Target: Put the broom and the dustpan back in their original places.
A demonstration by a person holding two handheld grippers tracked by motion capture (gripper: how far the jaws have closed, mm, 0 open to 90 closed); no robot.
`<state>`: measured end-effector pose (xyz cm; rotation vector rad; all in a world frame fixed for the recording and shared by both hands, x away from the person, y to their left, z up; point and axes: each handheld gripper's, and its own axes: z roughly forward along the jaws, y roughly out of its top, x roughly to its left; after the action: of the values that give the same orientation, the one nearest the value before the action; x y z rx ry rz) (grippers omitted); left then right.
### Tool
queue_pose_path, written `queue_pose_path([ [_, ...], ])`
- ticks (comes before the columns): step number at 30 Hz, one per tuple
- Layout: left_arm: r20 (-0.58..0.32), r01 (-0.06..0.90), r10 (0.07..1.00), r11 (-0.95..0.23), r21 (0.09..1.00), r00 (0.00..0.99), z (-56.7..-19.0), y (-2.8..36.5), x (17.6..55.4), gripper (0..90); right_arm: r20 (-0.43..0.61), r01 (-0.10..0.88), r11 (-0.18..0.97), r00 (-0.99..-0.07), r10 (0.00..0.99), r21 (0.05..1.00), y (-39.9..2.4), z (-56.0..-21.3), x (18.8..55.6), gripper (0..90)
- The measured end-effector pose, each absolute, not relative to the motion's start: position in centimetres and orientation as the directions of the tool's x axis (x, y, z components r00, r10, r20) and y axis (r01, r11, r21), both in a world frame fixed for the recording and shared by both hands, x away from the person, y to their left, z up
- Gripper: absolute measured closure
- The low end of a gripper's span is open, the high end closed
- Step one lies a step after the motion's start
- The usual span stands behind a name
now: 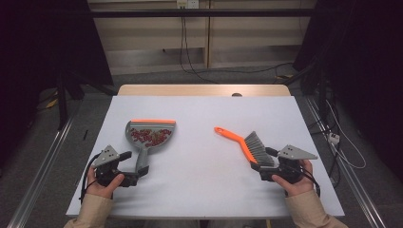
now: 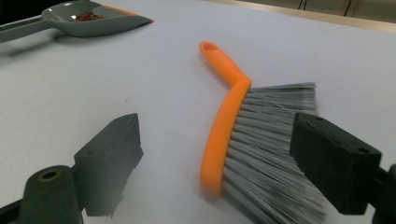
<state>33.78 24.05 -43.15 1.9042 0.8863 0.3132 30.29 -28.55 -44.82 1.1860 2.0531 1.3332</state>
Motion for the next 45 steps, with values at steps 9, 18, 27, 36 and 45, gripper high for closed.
queue_pose_path([
  [9,-0.153,0.448,0.698,-0.262,0.854,0.700,-43.3,23.9,33.9,7.1,0.079,0.414,0.216,-0.589,0.804,0.884,-27.7,-44.3,31.8,51.5],
  [18,-0.163,0.459,0.697,-0.263,0.848,0.699,-43.7,24.0,34.1,7.1,0.109,0.485,0.263,-0.611,0.784,0.834,-25.8,-44.8,35.1,78.6],
  [27,-0.160,0.464,0.698,-0.270,0.844,0.698,-43.9,23.9,34.3,7.1,0.095,0.539,0.325,-0.610,0.787,0.777,-24.3,-45.2,37.4,90.0],
  [36,-0.171,0.474,0.706,-0.258,0.842,0.688,-44.0,24.1,34.5,7.1,0.027,0.566,0.396,-0.596,0.803,0.723,-22.3,-46.3,40.2,90.0],
  [45,-0.171,0.477,0.708,-0.258,0.841,0.685,-44.0,24.2,34.5,7.1,-0.010,0.551,0.376,-0.554,0.832,0.745,-22.2,-46.5,41.1,90.0],
])
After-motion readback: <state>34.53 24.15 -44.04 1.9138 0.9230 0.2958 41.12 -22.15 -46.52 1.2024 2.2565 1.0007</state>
